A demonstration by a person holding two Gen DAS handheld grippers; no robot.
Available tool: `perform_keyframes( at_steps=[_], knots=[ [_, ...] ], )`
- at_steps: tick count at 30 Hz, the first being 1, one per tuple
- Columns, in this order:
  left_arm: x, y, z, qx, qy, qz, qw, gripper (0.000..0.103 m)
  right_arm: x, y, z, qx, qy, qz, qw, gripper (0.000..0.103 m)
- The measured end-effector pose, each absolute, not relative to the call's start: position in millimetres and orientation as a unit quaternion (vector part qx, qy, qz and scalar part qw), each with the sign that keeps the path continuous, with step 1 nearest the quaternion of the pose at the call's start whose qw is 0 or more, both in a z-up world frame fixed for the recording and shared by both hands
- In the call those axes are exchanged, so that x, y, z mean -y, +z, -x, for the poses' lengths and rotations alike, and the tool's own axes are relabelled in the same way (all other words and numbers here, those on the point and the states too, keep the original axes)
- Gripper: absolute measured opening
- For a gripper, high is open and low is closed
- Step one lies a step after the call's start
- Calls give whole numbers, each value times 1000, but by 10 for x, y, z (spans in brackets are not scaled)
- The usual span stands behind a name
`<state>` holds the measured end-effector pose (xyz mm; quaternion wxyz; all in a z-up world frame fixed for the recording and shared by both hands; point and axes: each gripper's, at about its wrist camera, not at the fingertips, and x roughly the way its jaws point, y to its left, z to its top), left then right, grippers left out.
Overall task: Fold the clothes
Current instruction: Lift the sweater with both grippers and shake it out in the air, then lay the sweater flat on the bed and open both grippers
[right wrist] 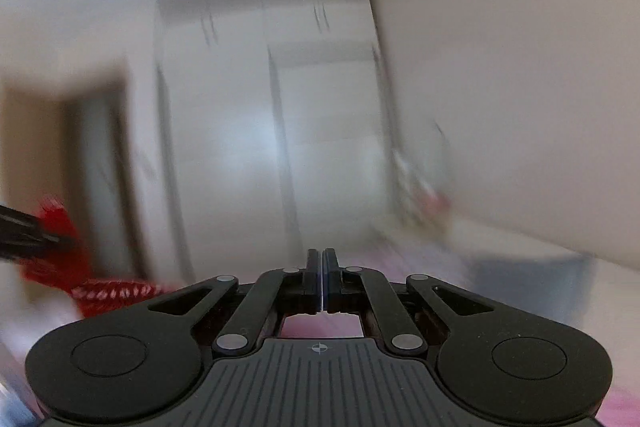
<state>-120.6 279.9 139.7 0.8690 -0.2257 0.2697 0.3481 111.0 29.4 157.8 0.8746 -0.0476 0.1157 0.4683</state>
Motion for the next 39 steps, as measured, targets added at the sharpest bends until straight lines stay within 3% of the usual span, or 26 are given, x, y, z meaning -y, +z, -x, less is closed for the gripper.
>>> perform_keyframes(
  at_steps=[3, 10, 12, 13, 14, 22, 27, 39],
  knots=[
    [-2618, 798, 1273, -347, 383, 234, 823, 31, -570, 1235, -1351, -215, 441, 159, 857, 1],
    [-1889, -120, 2098, -397, 461, 320, 726, 32, -53, 571, -1335, -357, 498, 160, 774, 3],
    [-1600, -317, 2321, -412, 475, 335, 702, 32, 132, 378, -1208, -392, 512, 168, 745, 25],
    [-1460, -402, 2397, -418, 480, 339, 693, 32, 175, 295, -1162, -407, 518, 172, 733, 57],
    [-1333, -490, 2480, -424, 483, 340, 686, 32, 328, 202, -1023, -417, 521, 176, 724, 67],
    [-399, -583, 2441, -448, 492, 302, 682, 41, 1075, -494, -321, -474, 538, 212, 664, 67],
    [-2, -583, 2429, -458, 499, 284, 678, 41, 1190, -788, -91, -484, 539, 248, 643, 67],
    [428, -528, 2474, -456, 505, 273, 680, 41, 1467, -881, 82, -483, 538, 266, 638, 67]
  ],
)
